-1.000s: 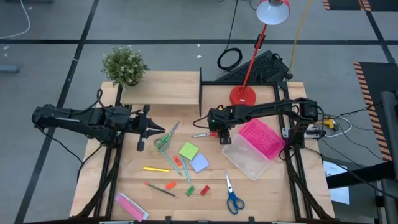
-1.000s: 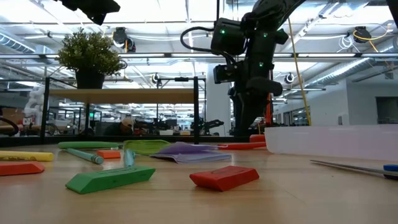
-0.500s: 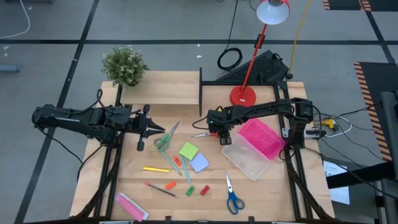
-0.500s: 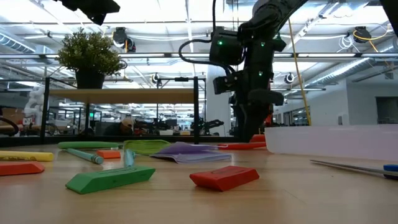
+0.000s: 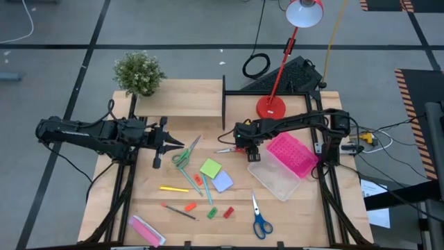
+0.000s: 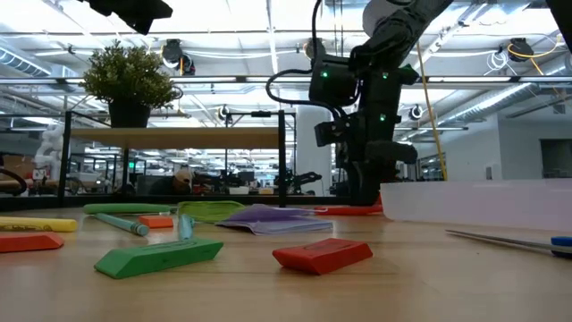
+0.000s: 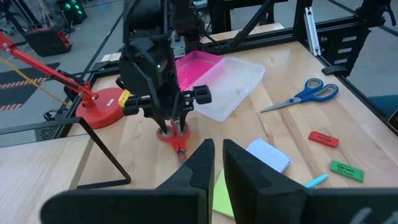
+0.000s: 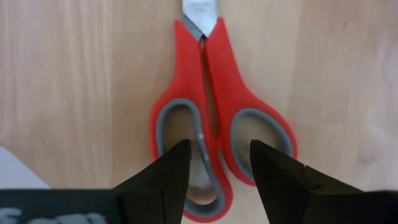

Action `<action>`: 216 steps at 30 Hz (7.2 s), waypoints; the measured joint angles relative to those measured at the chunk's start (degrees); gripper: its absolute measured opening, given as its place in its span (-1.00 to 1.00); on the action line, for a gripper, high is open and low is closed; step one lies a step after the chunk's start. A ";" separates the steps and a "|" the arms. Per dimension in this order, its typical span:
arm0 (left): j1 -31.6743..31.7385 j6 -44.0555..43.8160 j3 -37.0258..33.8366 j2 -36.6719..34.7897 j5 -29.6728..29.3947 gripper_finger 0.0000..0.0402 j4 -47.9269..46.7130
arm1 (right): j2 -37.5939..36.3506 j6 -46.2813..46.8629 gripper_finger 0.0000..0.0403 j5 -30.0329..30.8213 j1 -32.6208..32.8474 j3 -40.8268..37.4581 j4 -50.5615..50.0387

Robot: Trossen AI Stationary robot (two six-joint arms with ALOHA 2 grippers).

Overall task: Pack school essentials
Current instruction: Put the red scissors into the pink supply box, then put the green scissors into the pink supply box

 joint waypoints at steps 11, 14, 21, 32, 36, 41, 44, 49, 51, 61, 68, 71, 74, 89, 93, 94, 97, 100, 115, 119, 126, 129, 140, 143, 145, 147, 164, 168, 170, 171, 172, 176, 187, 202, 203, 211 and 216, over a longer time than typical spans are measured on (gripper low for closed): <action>0.00 0.13 0.00 0.00 -0.02 -0.81 0.00 | -0.04 0.09 -0.30 -0.20 0.02 -1.00 2.06; 0.00 0.17 0.00 0.00 -0.02 -0.81 0.00 | 0.01 0.02 -0.41 -1.06 0.02 -1.02 2.09; 0.00 0.15 0.00 -0.01 -0.02 -0.81 0.00 | 0.05 -0.15 -0.63 -1.58 0.02 -1.05 2.19; 0.00 0.45 0.00 0.00 -0.04 -0.81 0.00 | -1.48 0.11 -0.59 -1.13 0.10 0.00 2.03; 0.00 0.60 0.00 -0.01 -0.03 -0.81 0.02 | -4.20 0.31 -0.60 -1.15 0.23 0.15 1.82; 0.00 0.66 0.00 0.00 -0.02 -0.81 0.02 | -7.69 2.57 -0.59 -1.21 1.71 0.18 1.11; 0.00 0.66 0.00 0.00 -0.04 -0.81 0.02 | -9.90 6.33 -0.59 -1.21 3.45 0.20 -0.16; 0.00 0.68 0.00 -0.02 -0.04 -0.81 0.06 | -14.90 14.39 -0.59 -1.24 7.77 0.22 -2.15; 0.02 0.68 0.00 0.00 -0.04 -0.81 0.06 | -16.72 18.42 -0.59 -1.26 9.67 0.22 -3.35; 0.00 0.43 0.00 0.00 -0.04 -0.81 0.37 | -21.41 41.33 -0.58 -1.28 20.22 0.22 -14.78; 0.00 -0.79 0.00 0.00 -0.04 -0.81 0.46 | -21.34 53.68 -0.58 -1.28 28.09 -0.03 -20.42; 0.00 -1.25 0.00 0.00 -0.04 -0.81 0.48 | -21.32 58.33 -0.58 -1.26 31.08 -0.26 -22.41; 0.00 -1.48 0.00 -0.02 -0.04 -0.81 0.48 | -21.32 62.86 -0.58 -1.28 33.87 -0.26 -24.90; 0.00 -2.62 0.00 -0.02 -0.03 -0.81 0.48 | -21.34 74.72 -0.58 0.40 41.67 -2.00 -29.36; 0.00 -2.63 0.00 -0.02 -0.04 -0.81 0.47 | -21.34 75.08 -0.58 0.17 41.77 -4.72 -28.68; 0.00 -2.63 0.00 0.00 -0.04 -0.81 0.48 | -21.34 75.05 -0.58 0.08 41.77 -5.40 -28.02; 0.00 -2.62 0.00 -0.02 -0.04 -0.81 0.47 | -21.34 74.20 -0.58 -0.77 41.77 -7.24 -25.25; 0.00 -2.62 0.00 0.00 -0.04 -0.81 0.48 | -21.37 73.99 -0.58 -2.14 41.68 -8.91 -22.28; 0.00 -2.61 0.00 -0.02 -0.04 -0.81 0.50 | -21.37 75.48 -0.58 -2.64 40.48 -15.49 -11.01; 0.00 -2.61 0.00 -0.01 -0.04 -0.81 0.50 | -21.37 76.05 -0.55 -2.55 40.50 -16.20 -9.99; 0.00 -2.60 0.00 -0.02 -0.04 -0.81 0.50 | -21.37 76.81 -0.37 -2.59 40.50 -16.30 -10.07; 0.00 -2.87 0.00 0.00 -0.04 -0.81 0.50 | -21.40 76.66 -0.29 -2.77 40.50 -16.30 -10.07; 0.00 -5.66 0.00 0.20 -0.05 -0.81 0.47 | -31.33 76.73 -0.24 5.36 41.83 -16.30 -11.08; 0.00 -5.76 0.02 0.60 -0.04 -0.81 -0.18 | -34.51 74.16 -0.24 14.17 42.59 -16.28 -10.99; 0.00 -6.07 0.07 1.00 -0.05 -0.81 -1.33 | -36.08 72.06 -0.24 20.00 43.26 -16.28 -10.58; 0.00 -6.90 0.05 1.11 -0.07 -0.81 -4.26 | -37.08 69.15 -0.24 24.75 43.89 -16.28 -9.16; -1.00 -28.78 0.04 3.14 -10.48 -0.81 -18.52 | -37.43 36.04 -0.24 37.76 44.41 -20.83 15.53; -6.14 -36.72 0.04 8.61 -17.75 -0.81 -21.26 | -37.45 35.63 -0.24 37.75 43.91 -20.92 15.30; -8.92 -39.47 0.03 12.19 -18.51 -0.81 -19.96 | -37.45 35.57 -0.24 37.71 43.91 -20.92 14.97; -10.35 -40.86 0.04 14.01 -18.64 -0.81 -19.00 | -37.45 35.31 -0.24 37.67 43.93 -20.92 14.93; -11.75 -42.31 0.04 16.02 -18.74 -0.81 -18.14 | -37.45 35.01 -0.24 37.65 43.93 -20.92 14.99; -16.64 -45.84 0.04 23.12 -17.58 -0.81 -16.93 | -37.45 34.77 -0.24 37.53 43.98 -20.92 14.99; -24.61 -62.73 0.02 34.03 -15.32 -0.81 -14.38 | -37.45 34.75 -0.24 34.57 43.98 -20.92 16.42; -25.58 -66.73 0.02 39.96 -20.81 -0.44 -9.12 | -37.45 34.78 -0.24 28.60 43.91 -20.92 21.94; -25.09 -66.71 0.02 39.82 -20.83 -0.39 -10.25 | -37.44 34.83 -0.24 28.60 43.91 -20.92 22.00; -17.04 -69.32 -0.04 38.01 -16.85 -0.14 -17.26 | -37.45 34.98 -0.24 28.56 43.89 -20.92 22.04; -10.83 -65.70 -0.04 38.06 -12.44 -0.13 -17.38 | -37.45 34.98 -0.24 28.55 43.89 -20.92 21.88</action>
